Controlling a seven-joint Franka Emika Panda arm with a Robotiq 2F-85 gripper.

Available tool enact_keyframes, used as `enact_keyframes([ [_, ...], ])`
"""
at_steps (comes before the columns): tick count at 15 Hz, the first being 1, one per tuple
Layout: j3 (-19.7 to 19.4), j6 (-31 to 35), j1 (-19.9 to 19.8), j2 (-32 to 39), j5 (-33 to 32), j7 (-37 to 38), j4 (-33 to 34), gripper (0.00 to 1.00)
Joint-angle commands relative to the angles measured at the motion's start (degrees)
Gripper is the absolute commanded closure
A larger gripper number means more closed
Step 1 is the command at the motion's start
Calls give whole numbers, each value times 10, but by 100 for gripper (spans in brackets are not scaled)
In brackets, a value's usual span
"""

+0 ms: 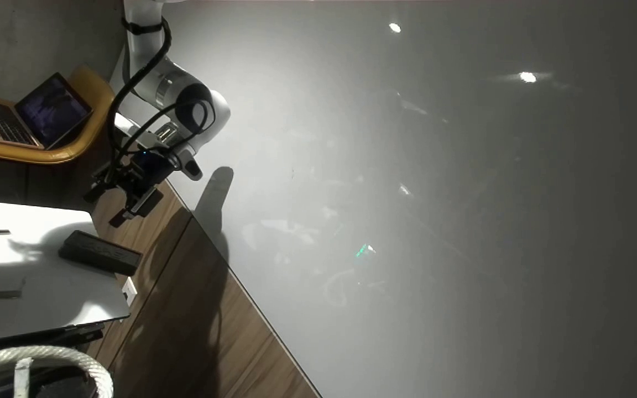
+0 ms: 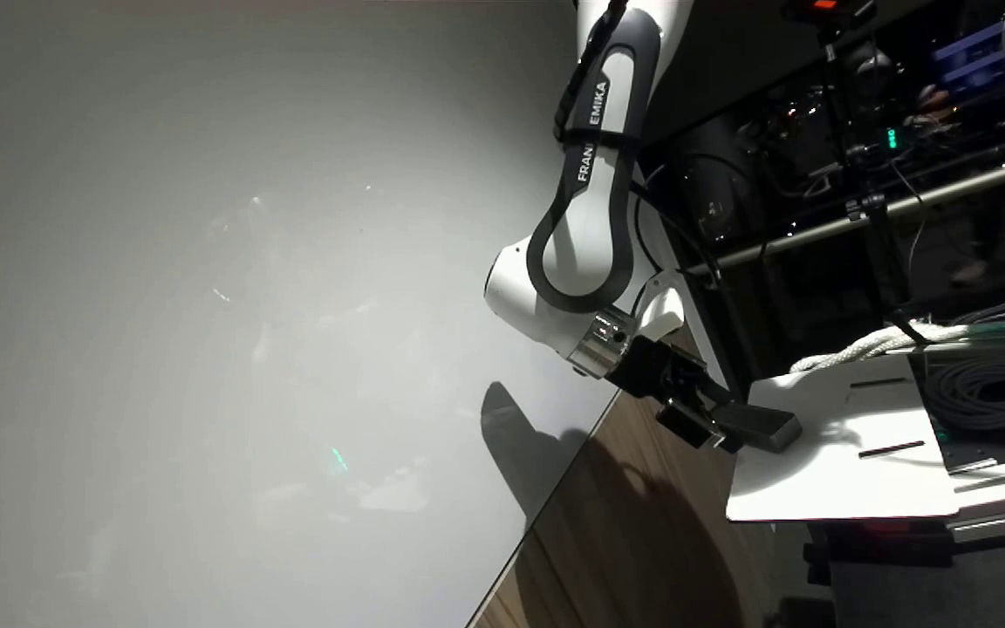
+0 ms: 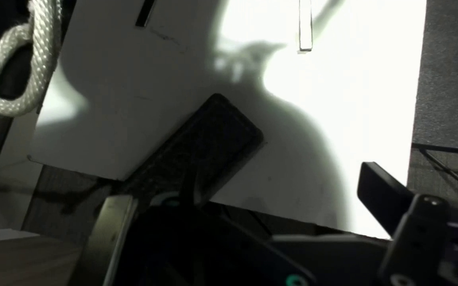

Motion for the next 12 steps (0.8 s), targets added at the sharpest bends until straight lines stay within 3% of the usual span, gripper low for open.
enact_keyframes([
  [1,15,37,-5,-7,13,-34,-21,0],
  [12,37,102,-3,17,36,-105,-45,0],
])
